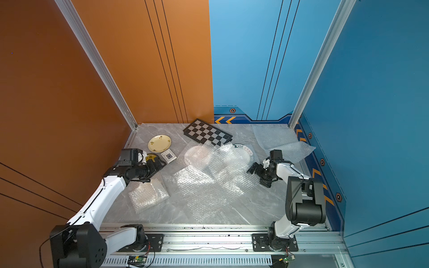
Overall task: Unpack dinner plates from bubble wrap
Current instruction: Pick up the bubble wrap from the center of the board.
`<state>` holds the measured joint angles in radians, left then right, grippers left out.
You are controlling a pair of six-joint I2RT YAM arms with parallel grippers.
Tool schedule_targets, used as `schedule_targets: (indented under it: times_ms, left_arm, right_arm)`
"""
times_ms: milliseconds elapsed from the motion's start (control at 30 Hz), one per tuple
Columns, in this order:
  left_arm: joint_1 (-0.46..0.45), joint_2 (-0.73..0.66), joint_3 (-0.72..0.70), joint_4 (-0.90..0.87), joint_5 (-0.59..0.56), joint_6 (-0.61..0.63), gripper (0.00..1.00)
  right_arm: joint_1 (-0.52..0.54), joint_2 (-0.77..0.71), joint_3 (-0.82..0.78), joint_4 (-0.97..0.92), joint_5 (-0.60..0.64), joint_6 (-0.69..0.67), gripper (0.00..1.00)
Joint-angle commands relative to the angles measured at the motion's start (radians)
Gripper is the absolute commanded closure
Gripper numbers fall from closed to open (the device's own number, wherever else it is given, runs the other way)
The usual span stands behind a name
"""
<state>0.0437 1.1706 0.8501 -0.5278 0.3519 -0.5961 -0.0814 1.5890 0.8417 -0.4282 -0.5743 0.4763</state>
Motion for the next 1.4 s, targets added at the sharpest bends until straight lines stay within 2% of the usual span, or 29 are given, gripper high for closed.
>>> schedule_targets:
  times_ms: [0,233,333,467,500,667,833,1133,1267,1367]
  left_arm:
    - [-0.011,-0.008,0.000,-0.009,0.028,-0.007,0.04]
    - [-0.017,0.018,0.015,-0.008,0.036,-0.003,0.02]
    - [-0.018,0.023,0.018,-0.011,0.036,-0.001,0.01]
    - [-0.020,0.027,0.018,-0.009,0.037,0.004,0.01]
    - [-0.020,0.030,0.016,-0.009,0.037,0.005,0.01]
    - [-0.018,0.038,0.015,-0.009,0.043,0.013,0.00]
    - [-0.019,0.040,0.016,-0.008,0.055,0.016,0.00]
    - [-0.020,0.045,0.004,-0.007,0.074,0.024,0.02]
    - [-0.021,0.052,-0.005,-0.008,0.082,0.025,0.02]
    - [-0.024,0.051,-0.017,0.002,0.088,0.020,0.02]
  right_arm:
    - [0.029,0.019,-0.052,0.141,-0.075,0.043,0.03]
    - [0.099,-0.027,-0.125,0.271,-0.128,0.113,0.14]
    - [0.110,-0.093,-0.176,0.324,-0.139,0.159,0.23]
    - [0.128,-0.172,-0.233,0.367,-0.134,0.222,0.57]
    - [0.135,-0.190,-0.239,0.365,-0.126,0.233,0.63]
    - [0.183,-0.294,-0.232,0.351,-0.073,0.289,0.82]
    - [0.219,-0.376,-0.154,0.271,-0.021,0.313,1.00]
    - [0.221,-0.492,0.050,0.182,0.014,0.423,1.00]
    - [0.192,-0.479,0.177,0.116,0.041,0.451,1.00]
    - [0.134,-0.450,0.256,0.082,0.070,0.524,1.00]
